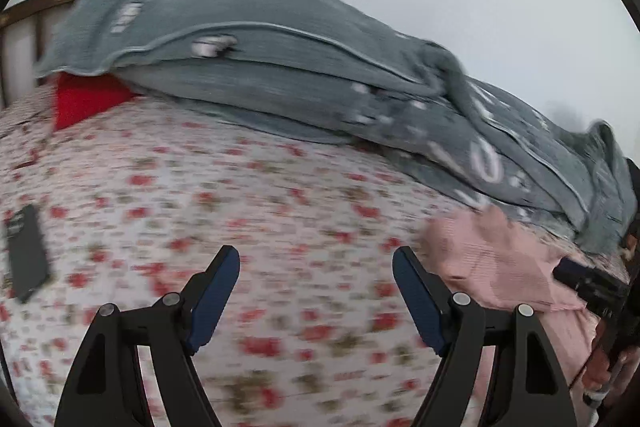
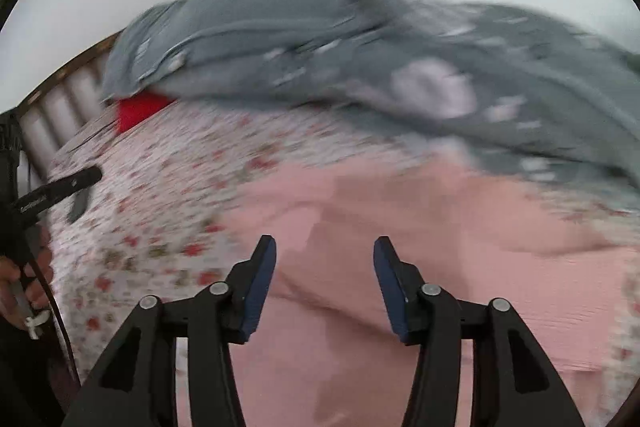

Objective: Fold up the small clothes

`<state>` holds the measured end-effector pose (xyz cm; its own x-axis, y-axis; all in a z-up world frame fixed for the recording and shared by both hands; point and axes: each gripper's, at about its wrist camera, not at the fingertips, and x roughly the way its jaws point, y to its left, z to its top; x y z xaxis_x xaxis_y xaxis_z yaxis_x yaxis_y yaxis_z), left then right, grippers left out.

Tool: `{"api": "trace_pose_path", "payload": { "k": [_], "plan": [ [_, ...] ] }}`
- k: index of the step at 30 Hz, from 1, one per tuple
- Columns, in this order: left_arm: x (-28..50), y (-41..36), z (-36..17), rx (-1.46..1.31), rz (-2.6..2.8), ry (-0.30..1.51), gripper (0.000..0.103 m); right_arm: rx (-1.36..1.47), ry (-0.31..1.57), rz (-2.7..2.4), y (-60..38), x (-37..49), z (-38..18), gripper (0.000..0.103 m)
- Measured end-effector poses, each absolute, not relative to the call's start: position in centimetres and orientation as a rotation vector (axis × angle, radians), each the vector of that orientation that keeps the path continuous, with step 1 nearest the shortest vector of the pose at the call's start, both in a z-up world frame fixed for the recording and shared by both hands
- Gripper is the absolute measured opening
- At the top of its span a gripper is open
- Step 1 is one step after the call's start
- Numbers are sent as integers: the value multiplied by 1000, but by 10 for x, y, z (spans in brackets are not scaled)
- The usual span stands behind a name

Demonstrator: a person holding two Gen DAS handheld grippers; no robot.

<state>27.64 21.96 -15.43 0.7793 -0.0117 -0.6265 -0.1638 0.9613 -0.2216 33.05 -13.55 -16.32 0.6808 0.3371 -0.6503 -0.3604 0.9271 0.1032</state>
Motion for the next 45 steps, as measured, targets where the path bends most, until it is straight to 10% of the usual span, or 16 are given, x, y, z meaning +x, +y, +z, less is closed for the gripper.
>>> {"api": "trace_pose_path", "payload": {
  "k": [22,45],
  "plan": [
    [375,107,-224,-134,126,941,79,209,928,84,-342,378,-239,50],
    [118,79,-189,-191,-41,925,76,244,901,218,-333,75,-207,51]
  ]
}}
